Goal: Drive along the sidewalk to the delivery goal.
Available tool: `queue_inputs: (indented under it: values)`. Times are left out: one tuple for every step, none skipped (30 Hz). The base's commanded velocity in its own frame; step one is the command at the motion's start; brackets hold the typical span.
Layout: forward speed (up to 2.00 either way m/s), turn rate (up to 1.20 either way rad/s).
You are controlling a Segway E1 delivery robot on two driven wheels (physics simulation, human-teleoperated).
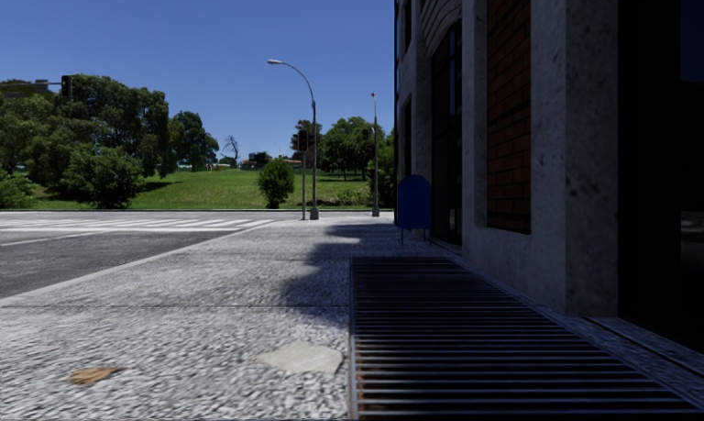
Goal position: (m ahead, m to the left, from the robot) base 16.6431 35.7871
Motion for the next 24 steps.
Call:
queue_inputs:
  values:
    - [2.0, 0.0]
    - [2.0, 0.0]
    - [2.0, 0.0]
    - [2.0, 0.0]
    - [2.0, 0.0]
    - [2.0, 0.0]
    - [2.0, 0.0]
    - [2.0, 0.0]
    - [2.0, 0.0]
    - [2.0, 0.0]
    - [2.0, 0.0]
    - [2.0, 0.0]
    - [2.0, 0.0]
    - [2.0, 0.0]
    - [2.0, 0.0]
    - [2.0, 0.0]
    - [2.0, 0.0]
    - [2.0, 0.0]
    - [2.0, 0.0]
    - [2.0, 0.0]
    - [2.0, 0.0]
    - [2.0, 0.0]
    - [2.0, 0.0]
    - [2.0, 0.0]
